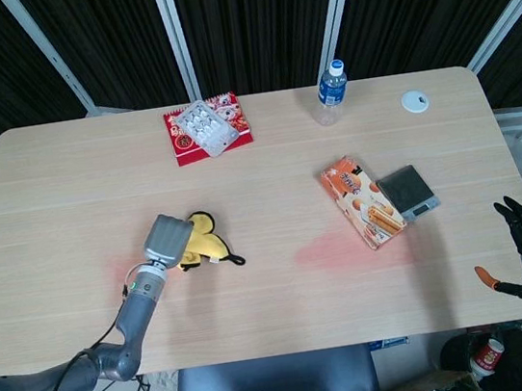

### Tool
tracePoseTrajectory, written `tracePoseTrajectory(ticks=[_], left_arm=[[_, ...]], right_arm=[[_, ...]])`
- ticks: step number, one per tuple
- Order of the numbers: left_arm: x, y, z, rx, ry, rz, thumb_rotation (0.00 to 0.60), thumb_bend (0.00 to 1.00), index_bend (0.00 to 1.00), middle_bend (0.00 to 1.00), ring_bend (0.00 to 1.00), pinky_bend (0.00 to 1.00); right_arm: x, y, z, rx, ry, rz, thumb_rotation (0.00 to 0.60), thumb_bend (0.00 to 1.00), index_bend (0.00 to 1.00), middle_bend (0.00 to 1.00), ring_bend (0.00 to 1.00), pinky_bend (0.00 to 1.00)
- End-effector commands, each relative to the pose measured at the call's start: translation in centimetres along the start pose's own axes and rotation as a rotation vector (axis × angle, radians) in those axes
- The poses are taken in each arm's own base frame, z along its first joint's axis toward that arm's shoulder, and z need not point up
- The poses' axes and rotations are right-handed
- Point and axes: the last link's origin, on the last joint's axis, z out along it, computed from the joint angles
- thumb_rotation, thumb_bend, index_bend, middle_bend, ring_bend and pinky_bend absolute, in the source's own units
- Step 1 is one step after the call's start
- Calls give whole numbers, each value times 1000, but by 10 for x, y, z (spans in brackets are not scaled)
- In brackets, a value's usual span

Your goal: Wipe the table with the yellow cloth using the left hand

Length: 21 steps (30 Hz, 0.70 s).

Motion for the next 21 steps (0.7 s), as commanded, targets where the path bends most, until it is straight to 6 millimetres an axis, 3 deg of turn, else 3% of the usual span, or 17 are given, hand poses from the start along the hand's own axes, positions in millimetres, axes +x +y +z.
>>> tracePoseTrajectory(ticks=[1,7,21], left_arm=[[-2,-8,-2,26,-11,-19,600,446,708,729,638,735],[0,4,-1,3,-8,-54,600,446,708,729,638,735],[28,111,1,-204,57,-91,600,446,708,729,638,735]], right_arm=[[0,0,0,1,-1,-1,600,155,0,0,0,129],[0,0,0,0,1,-1,600,156,0,0,0,129],[1,0,-1,0,2,4,600,156,0,0,0,129]])
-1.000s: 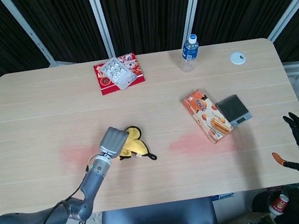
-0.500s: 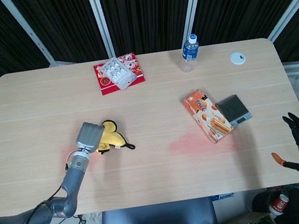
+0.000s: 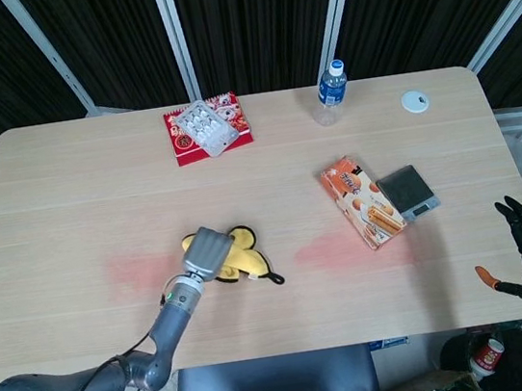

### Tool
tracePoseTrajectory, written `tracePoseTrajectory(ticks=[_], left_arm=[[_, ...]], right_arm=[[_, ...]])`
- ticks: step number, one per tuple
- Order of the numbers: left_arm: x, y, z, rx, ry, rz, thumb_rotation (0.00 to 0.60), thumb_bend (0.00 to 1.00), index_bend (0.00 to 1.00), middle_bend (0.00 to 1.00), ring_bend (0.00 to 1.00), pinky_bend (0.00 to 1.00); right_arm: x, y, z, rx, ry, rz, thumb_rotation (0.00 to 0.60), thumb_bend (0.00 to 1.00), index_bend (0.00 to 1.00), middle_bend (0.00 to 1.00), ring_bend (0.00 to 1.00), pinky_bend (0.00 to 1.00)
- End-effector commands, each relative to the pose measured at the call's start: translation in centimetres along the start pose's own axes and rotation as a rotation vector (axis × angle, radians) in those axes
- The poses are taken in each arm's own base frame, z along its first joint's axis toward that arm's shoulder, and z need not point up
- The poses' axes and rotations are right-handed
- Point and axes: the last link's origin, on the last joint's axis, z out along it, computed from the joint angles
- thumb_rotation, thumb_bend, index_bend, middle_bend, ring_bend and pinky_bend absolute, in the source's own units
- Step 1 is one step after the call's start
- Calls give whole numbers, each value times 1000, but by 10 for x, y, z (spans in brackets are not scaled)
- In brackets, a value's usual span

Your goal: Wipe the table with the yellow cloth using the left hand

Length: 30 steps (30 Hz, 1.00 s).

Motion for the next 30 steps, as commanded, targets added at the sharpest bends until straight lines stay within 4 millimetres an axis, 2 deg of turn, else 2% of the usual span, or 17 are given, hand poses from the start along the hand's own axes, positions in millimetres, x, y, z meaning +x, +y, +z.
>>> tracePoseTrajectory(ticks=[1,3,7,11,15,22,30], left_arm=[[8,24,6,-42,20,9,600,446,708,729,638,735],[11,35,11,-54,26,13,600,446,709,729,638,735],[15,45,21,-44,35,24,600,446,709,729,637,735],[21,46,31,-13,54,35,600,446,714,730,637,735],[25,39,39,42,79,57,600,446,719,732,638,735],[21,3,40,136,71,111,600,446,723,736,641,736],[12,-64,24,258,48,144,600,446,729,742,647,739]], right_arm=[[0,0,0,1,-1,1,600,155,0,0,0,129],[0,0,0,1,1,2,600,155,0,0,0,129],[0,0,0,1,1,5,600,155,0,0,0,129],[0,0,0,2,0,7,600,156,0,0,0,129],[1,1,0,0,2,9,600,156,0,0,0,129],[1,0,0,2,1,11,600,155,0,0,0,129],[1,0,-1,4,0,8,600,156,0,0,0,129]])
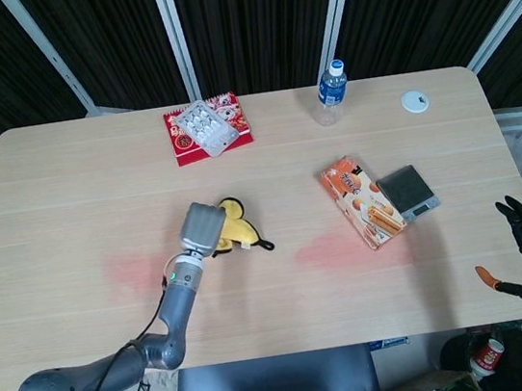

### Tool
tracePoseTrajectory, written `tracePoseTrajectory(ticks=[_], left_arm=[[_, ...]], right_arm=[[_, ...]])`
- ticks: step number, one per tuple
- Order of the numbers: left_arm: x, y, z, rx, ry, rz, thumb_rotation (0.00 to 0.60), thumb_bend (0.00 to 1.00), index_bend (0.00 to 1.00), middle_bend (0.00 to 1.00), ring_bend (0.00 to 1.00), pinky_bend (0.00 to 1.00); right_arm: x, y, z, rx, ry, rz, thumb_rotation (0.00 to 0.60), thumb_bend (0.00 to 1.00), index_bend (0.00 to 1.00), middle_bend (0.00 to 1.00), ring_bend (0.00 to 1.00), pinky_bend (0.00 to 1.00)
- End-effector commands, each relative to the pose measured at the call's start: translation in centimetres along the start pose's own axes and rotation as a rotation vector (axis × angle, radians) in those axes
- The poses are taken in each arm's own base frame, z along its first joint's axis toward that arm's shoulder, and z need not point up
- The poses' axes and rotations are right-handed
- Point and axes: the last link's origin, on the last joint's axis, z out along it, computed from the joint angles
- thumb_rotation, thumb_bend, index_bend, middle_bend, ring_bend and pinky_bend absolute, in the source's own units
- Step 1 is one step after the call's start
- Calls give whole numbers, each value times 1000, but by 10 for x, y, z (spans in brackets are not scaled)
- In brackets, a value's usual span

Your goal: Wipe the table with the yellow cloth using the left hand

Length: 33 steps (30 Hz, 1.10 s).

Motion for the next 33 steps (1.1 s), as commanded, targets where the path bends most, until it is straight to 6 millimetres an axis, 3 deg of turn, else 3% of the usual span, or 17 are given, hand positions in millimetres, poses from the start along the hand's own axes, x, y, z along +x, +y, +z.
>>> tracePoseTrajectory(ticks=[1,6,11,19,26,33], left_arm=[[-6,-29,-3,54,-11,4,600,446,729,742,647,739],[-7,-55,-5,97,-15,-4,600,446,728,742,646,738],[-6,-51,-7,84,-20,-32,600,446,728,741,647,739],[-4,-3,-15,-44,-30,-80,600,446,728,740,647,739],[-3,45,-34,-197,-38,-81,600,446,728,739,647,738],[-2,72,-49,-292,-47,-66,600,446,728,739,647,738]], right_arm=[[0,0,0,1,-1,-2,600,156,0,0,0,129],[-1,0,0,0,-1,-3,600,156,0,0,0,129],[-1,-1,0,0,-2,-4,600,155,0,0,0,129],[0,0,1,-3,1,-1,600,156,0,0,0,129],[0,0,1,-4,2,-1,600,156,0,0,0,129],[0,0,0,-1,0,-3,600,155,0,0,0,129]])
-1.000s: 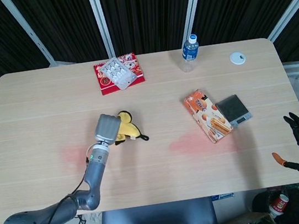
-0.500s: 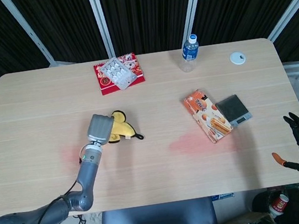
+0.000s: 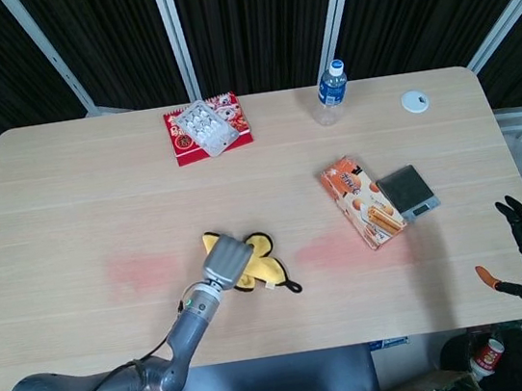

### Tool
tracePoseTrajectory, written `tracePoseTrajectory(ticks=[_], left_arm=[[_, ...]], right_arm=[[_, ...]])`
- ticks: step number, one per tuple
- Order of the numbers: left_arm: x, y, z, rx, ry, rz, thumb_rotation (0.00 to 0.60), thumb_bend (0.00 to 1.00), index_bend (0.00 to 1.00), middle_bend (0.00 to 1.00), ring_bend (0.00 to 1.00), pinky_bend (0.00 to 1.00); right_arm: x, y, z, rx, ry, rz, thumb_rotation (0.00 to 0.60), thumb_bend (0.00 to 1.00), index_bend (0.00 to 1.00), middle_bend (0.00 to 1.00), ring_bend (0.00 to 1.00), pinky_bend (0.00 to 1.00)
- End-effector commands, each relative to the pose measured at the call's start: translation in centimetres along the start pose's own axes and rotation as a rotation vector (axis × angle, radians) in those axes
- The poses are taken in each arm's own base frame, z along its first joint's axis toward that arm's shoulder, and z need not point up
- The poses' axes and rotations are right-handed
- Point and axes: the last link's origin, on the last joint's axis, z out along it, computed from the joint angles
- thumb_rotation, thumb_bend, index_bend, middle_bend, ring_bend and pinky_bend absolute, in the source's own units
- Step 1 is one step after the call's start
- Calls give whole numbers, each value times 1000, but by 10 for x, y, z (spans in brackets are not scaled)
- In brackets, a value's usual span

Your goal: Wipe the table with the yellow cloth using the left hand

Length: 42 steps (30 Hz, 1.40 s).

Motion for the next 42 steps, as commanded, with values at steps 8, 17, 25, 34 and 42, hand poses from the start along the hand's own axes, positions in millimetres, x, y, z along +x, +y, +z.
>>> tracePoseTrajectory(ticks=[8,17,25,34,42], left_arm=[[-2,-6,2,23,-11,53,600,446,728,741,647,739],[-5,-82,-8,182,-20,97,600,446,728,741,647,739],[-6,-167,-45,372,-19,52,600,446,728,736,646,738],[0,-224,-96,499,8,-48,600,427,665,672,595,695],[-10,-229,-124,506,-48,-103,600,122,150,121,113,205]], right_arm=[[1,0,0,0,2,1,600,156,0,0,0,129],[0,0,0,0,1,0,600,156,0,0,0,129],[0,0,0,0,2,-4,600,156,0,0,0,129],[-1,-1,-1,2,0,-6,600,155,0,0,0,129],[-1,-2,-2,5,-3,-8,600,156,0,0,0,129]])
